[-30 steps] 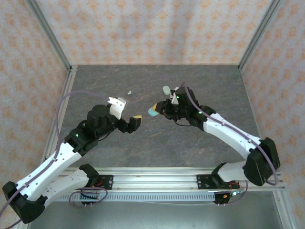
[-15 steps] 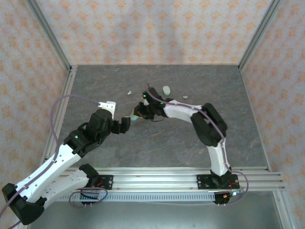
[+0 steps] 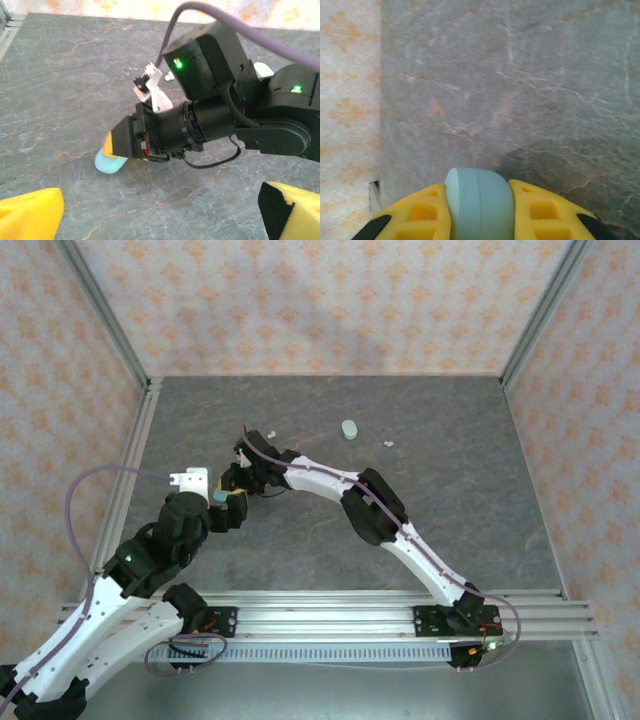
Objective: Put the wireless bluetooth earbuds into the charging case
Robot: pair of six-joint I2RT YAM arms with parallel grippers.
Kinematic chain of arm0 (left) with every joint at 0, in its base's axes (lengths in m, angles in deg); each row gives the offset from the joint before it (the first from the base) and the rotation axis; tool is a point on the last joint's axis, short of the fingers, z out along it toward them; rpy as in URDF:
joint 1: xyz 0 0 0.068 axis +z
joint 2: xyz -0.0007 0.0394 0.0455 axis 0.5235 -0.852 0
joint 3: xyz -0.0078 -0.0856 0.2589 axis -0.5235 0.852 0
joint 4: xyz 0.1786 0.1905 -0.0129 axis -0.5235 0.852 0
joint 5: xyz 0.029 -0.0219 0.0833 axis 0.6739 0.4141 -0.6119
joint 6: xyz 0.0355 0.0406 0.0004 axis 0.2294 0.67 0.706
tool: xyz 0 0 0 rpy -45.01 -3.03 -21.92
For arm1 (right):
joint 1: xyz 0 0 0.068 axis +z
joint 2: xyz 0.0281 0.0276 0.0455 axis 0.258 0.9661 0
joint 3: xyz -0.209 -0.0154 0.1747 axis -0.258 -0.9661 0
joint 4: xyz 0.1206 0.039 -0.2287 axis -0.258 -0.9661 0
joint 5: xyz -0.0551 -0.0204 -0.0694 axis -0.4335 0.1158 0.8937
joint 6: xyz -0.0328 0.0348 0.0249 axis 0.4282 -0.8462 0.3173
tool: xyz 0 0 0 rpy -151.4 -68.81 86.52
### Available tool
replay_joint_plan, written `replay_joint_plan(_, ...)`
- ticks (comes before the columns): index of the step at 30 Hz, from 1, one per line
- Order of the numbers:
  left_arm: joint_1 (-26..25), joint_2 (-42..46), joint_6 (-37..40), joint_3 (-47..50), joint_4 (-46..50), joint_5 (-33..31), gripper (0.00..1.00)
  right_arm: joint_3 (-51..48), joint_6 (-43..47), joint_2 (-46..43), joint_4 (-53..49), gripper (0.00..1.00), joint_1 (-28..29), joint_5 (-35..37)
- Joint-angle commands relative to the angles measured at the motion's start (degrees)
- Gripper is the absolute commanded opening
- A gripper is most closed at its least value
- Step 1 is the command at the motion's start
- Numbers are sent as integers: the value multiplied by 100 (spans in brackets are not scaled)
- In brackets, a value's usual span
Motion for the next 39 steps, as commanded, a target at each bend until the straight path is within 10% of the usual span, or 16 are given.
replay_joint_plan(1, 68, 199, -141, 87, 254, -344, 100, 308, 149, 164, -475, 23, 0, 12)
replay_joint_plan(12, 68, 30, -105, 34, 164, -386, 100, 404, 783, -350, -1465, 47, -4, 652)
replay_joint_plan(24, 69, -141, -192, -29, 7, -344, 100, 446, 1354, -1097, -2299, 51, -238, 1057)
replay_joint_plan(39, 86, -1649, 595, -182, -1987, 1709, 100, 82, 2622, -1710, -3902, 57, -2319, 2516)
